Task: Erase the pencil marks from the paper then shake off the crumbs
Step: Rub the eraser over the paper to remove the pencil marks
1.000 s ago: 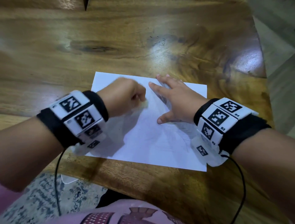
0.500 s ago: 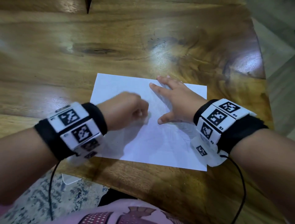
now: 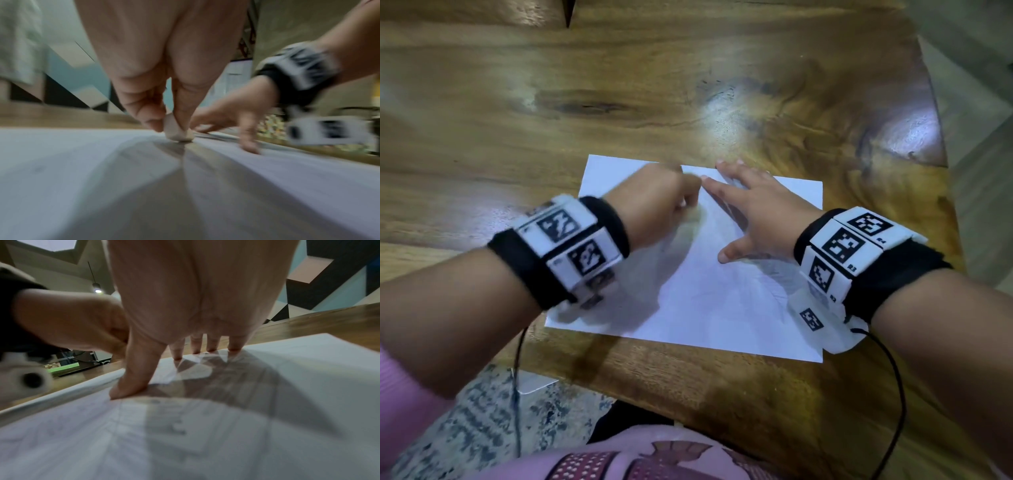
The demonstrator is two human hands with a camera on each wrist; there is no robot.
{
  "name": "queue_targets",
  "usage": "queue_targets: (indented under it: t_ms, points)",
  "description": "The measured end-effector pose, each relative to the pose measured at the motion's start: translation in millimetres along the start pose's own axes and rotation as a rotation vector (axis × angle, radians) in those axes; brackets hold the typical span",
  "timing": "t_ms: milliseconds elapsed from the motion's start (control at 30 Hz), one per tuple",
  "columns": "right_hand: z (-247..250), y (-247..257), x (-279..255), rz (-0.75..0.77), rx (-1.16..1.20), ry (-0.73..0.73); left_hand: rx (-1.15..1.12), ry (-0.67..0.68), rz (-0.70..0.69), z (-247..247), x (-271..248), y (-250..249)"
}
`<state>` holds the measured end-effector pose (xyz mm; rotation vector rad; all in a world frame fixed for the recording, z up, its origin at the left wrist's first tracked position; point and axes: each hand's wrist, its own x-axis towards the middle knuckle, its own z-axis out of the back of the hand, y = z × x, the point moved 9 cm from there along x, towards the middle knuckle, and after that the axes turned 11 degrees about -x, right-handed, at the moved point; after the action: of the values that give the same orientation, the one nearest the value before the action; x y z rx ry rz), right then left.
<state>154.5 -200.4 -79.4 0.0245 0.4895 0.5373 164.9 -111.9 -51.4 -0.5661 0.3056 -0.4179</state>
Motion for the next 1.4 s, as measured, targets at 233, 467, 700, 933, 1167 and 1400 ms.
queue_targets:
  t_ms: [233,467,700,933,1167,1400]
  points:
    - [-0.3,-0.5,-0.9,-0.001,0.018,0.010,-0.054,0.123,-0.108,-22.8,-38.4,-18.8]
    - [-0.7,-0.5,0.4,-0.004,0.006,0.004,-0.016,-0.074,0.038,9.4,5.1,4.2]
    - [0.2,-0.5,-2.0,-0.001,0.007,0.015,-0.069,0.240,-0.043,-24.8,-43.1,-8.3]
    - [-5.4,0.0,-0.7,0.003,-0.013,0.026,-0.027,-0.105,0.103,12.6,-6.2,12.9]
    - [-5.3,-0.3,-0.7,0.008,-0.026,0.019,-0.089,0.101,-0.041,-8.9,-31.5,-1.9]
    - [-4.6,-0.7,-0.4,0.009,-0.017,0.018,-0.074,-0.008,-0.102,-7.1,-29.7,-4.6]
